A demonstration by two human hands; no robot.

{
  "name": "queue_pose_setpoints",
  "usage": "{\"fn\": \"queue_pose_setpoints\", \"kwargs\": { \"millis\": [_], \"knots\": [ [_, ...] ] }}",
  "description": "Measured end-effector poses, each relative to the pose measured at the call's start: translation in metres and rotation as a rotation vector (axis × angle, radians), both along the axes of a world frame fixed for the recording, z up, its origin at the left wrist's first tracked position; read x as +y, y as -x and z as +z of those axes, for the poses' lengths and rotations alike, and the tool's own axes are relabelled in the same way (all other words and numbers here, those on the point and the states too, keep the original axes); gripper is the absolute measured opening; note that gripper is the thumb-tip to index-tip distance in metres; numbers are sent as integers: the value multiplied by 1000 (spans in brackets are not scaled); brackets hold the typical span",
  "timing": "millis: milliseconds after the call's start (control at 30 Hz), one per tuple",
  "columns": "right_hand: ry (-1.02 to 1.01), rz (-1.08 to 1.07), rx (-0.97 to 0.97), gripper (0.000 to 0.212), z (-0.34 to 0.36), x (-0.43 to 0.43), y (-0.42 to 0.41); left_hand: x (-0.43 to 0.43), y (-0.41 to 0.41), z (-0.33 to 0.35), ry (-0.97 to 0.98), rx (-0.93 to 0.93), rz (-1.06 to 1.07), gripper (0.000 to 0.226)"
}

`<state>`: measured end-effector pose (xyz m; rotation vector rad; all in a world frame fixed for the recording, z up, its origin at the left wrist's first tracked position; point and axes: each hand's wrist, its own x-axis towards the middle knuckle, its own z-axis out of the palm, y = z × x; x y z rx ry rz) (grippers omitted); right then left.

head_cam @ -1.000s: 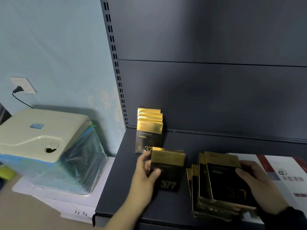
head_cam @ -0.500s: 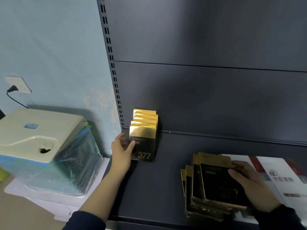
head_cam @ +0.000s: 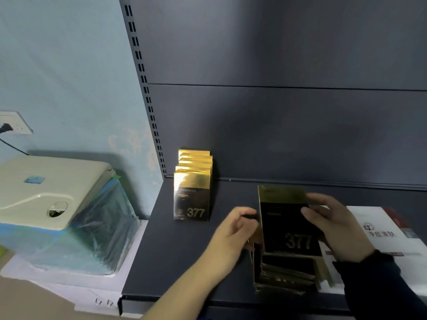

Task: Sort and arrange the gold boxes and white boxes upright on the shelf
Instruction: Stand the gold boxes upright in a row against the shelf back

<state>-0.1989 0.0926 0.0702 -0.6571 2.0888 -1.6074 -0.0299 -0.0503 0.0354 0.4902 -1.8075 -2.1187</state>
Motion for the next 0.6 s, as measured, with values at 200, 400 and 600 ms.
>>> {"fn": "queue_pose_setpoints", "kwargs": {
  "millis": [200,400,600],
  "knots": [
    [42,72,-61,33,-3,-10,-11,-1,-7,-4,13,-53,-63,34],
    [-17,74,34,28,-11,-5,-10,-22,-21,-19,60,-102,75,34],
    [-67,55,70,22,-14,1,-3,-66,-52,-34,174,-86,377,23]
  ]
}}
